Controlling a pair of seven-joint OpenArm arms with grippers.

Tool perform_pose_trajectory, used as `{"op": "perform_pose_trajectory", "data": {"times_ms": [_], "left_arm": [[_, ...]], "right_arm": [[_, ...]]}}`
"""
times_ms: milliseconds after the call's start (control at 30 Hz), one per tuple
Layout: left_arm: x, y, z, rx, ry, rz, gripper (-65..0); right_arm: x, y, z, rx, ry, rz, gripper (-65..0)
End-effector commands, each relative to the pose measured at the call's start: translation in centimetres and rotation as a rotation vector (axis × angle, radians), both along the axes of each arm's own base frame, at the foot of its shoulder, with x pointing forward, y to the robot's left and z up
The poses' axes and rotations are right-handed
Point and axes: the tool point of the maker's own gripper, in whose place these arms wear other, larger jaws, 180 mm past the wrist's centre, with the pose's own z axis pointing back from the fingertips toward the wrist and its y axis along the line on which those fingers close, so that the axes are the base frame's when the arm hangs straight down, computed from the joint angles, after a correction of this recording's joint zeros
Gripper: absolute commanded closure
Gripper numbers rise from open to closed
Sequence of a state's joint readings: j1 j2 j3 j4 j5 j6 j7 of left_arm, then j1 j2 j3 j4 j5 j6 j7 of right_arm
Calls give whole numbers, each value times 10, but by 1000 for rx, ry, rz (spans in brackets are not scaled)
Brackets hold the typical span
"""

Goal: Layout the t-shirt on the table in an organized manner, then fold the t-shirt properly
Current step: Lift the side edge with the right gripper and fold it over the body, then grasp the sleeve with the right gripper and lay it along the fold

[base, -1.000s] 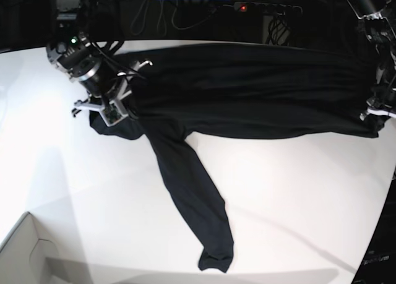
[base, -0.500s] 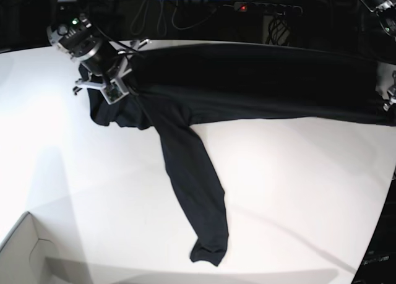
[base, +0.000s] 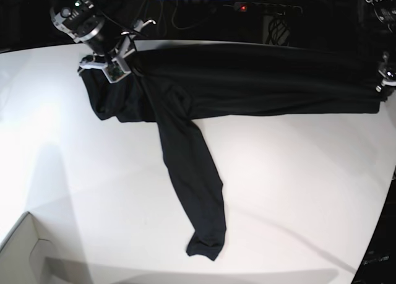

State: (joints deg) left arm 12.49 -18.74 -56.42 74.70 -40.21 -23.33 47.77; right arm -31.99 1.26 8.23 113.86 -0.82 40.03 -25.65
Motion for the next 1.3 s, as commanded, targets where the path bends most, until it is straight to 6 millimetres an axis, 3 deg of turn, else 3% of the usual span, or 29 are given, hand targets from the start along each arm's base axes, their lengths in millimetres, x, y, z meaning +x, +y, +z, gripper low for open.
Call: {"op": "perform_pose_trajectory", "data": {"times_ms": [0,133,467,567,767,867,1000,1100,1267], "left_arm": [[7,10,14,25,-43,7,0],[-1,9,-6,-24,-7,29,0],[-5,9,-27,-91,21,64,-2],[-5,8,-27,-90,22,60,-42],[2,8,-24,-92,6,60,-232],[3,6,-24,-98,4,58,-241],[5,7,-20,-97,-6,56,-241],[4,7,-20,-95,-2,55,-242],[3,5,-22,-107,13,47,-242]], "right_arm": [[2,1,7,20,-28,-3,0],[-1,2,2,24,-9,-2,0],[-11,0,-19,26,60,-7,-7],[-12,-1,-21,25,66,-8,-100],[-10,-4,-17,19,53,-15,-273],[-2,-17,-3,-3,4,-51,-286],[11,-17,14,5,-56,-73,-290],[34,-14,26,11,-114,-69,-290],[83,20,52,69,-217,-18,-291]]}}
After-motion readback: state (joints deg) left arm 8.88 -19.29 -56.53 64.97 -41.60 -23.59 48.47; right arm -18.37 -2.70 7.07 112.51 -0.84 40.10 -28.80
